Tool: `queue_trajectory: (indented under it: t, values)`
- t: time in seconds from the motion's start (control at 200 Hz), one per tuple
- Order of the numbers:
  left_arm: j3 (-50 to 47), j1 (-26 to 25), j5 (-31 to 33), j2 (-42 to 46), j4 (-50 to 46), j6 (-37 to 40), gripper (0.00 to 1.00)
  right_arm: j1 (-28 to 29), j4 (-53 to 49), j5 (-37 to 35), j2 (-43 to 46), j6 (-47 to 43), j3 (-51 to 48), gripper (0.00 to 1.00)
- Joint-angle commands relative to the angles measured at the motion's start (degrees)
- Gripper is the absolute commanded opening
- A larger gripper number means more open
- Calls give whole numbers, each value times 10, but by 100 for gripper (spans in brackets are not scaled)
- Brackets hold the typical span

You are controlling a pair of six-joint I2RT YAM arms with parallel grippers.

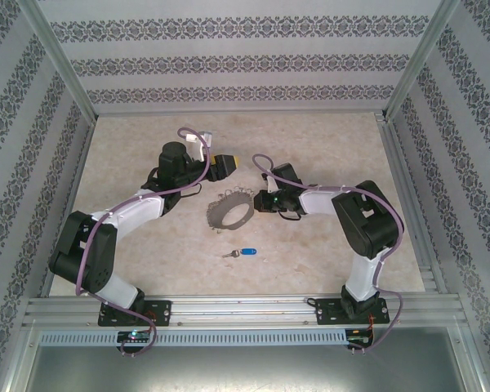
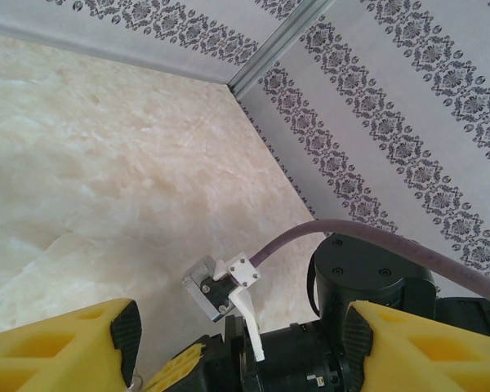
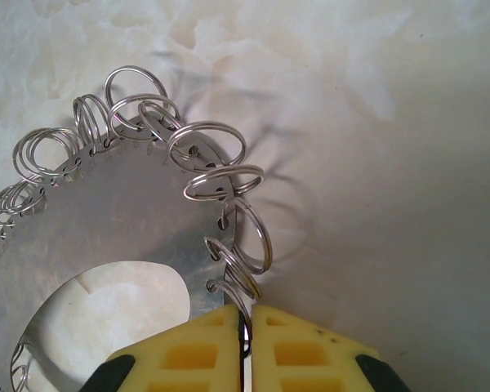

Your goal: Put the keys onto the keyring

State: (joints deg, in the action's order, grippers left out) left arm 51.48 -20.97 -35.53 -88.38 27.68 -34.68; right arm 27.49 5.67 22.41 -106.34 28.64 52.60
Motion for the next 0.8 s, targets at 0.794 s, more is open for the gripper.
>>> queue_trajectory:
  t: [0.794]
  values:
    - [12,-6,-8,17,1,21,69,-16,168,72,161,-67,-83,0]
